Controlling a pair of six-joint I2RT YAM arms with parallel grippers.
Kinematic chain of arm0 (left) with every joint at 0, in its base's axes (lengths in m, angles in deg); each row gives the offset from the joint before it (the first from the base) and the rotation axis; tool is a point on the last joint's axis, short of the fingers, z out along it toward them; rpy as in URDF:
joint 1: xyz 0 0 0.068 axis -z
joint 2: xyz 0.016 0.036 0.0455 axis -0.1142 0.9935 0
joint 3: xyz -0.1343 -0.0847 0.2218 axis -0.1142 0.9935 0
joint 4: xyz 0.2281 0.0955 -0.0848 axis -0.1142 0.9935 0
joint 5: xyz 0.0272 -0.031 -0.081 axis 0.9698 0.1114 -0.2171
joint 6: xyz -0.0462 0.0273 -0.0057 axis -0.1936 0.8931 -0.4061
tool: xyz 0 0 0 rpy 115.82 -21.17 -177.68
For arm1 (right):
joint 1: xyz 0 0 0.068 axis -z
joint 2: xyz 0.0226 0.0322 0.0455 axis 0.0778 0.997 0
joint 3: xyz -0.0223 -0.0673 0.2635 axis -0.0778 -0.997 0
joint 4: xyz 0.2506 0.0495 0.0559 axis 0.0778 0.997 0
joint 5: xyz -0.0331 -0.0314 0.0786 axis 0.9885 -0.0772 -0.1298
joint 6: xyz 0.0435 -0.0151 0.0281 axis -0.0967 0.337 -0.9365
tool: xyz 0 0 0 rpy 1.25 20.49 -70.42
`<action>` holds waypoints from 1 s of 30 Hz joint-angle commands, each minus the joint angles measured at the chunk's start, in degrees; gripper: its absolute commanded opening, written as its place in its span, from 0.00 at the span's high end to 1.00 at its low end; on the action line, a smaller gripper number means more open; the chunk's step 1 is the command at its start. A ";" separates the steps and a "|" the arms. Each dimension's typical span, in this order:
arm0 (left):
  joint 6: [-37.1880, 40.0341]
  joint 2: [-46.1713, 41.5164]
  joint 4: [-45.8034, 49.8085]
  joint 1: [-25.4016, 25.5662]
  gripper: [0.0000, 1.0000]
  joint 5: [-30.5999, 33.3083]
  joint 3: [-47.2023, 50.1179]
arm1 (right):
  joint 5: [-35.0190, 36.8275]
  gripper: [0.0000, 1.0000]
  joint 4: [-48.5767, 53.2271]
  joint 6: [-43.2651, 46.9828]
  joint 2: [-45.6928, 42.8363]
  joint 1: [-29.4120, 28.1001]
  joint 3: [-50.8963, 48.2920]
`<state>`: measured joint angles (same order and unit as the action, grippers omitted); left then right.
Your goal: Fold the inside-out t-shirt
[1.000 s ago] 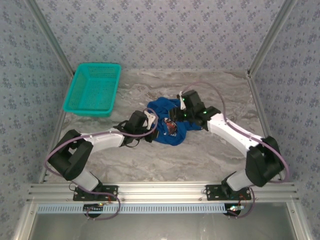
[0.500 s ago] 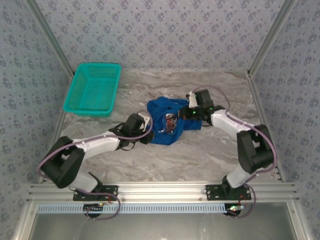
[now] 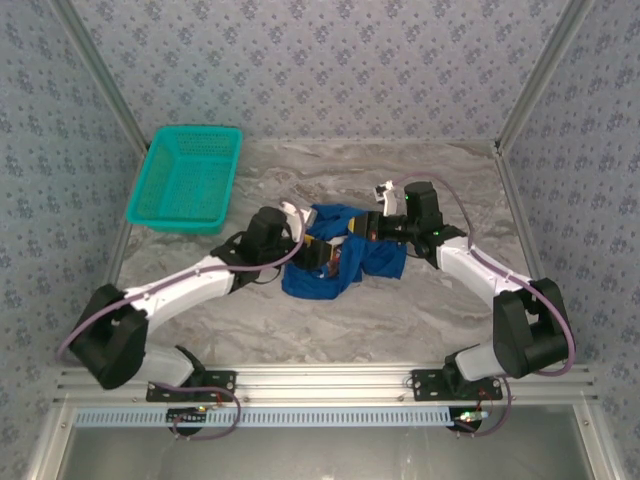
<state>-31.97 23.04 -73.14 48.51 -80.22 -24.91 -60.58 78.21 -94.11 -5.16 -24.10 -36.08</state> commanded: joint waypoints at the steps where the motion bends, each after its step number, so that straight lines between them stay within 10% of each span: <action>1: 2.06 3.18 2.94 0.32 0.41 -0.86 -4.53 | -1.44 1.00 -1.48 -0.47 -1.32 0.21 -0.39; 12: 5.29 12.29 -0.44 -0.70 1.00 -7.13 -12.23 | 1.46 1.00 6.32 3.83 -1.59 0.63 2.84; 19: 10.06 -8.92 -18.66 -3.69 1.00 -22.70 -0.62 | 26.87 0.96 27.40 3.57 -4.74 7.41 11.27; 30: 2.75 -25.00 -32.28 -14.56 1.00 -17.47 10.03 | 30.68 0.85 27.97 7.17 -1.12 7.82 6.04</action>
<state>-26.18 0.26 -95.96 36.10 -98.93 -15.60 -37.96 101.86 -89.98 -8.57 -17.78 -28.43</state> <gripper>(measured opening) 0.043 0.138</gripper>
